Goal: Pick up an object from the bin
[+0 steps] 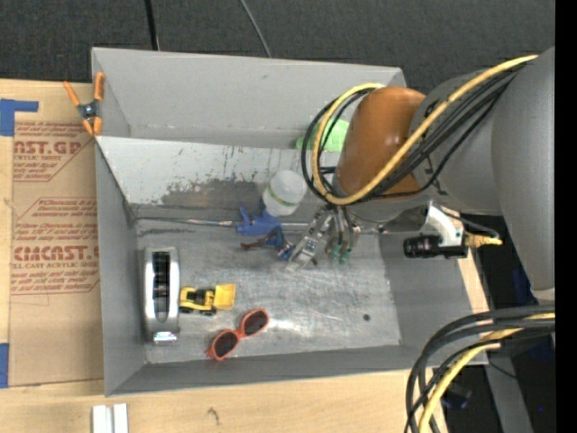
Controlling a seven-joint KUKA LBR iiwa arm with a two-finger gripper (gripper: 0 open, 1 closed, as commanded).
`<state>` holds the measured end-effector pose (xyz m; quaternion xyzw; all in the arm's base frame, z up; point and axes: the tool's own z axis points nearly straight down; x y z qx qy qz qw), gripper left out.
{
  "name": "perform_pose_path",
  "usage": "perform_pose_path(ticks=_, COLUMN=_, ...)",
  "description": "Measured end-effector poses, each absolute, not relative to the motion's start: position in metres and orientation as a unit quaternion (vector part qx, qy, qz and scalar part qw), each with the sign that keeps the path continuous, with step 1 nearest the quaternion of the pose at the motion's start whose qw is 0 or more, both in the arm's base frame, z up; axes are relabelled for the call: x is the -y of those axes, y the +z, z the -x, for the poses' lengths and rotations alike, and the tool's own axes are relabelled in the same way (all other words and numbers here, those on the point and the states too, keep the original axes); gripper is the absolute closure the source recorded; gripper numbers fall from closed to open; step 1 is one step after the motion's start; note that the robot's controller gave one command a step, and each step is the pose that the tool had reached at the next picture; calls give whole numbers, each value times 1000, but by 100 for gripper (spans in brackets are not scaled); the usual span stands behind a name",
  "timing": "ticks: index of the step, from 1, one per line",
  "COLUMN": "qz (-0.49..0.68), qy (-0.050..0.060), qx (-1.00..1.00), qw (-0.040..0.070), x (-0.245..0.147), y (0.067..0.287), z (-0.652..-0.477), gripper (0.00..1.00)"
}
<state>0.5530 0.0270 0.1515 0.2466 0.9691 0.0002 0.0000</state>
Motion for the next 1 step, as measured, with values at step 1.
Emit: perform_pose_path(ticks=1, qz=-246, qy=0, qx=-969, qw=0, x=-27, y=164, z=-553, gripper=100)
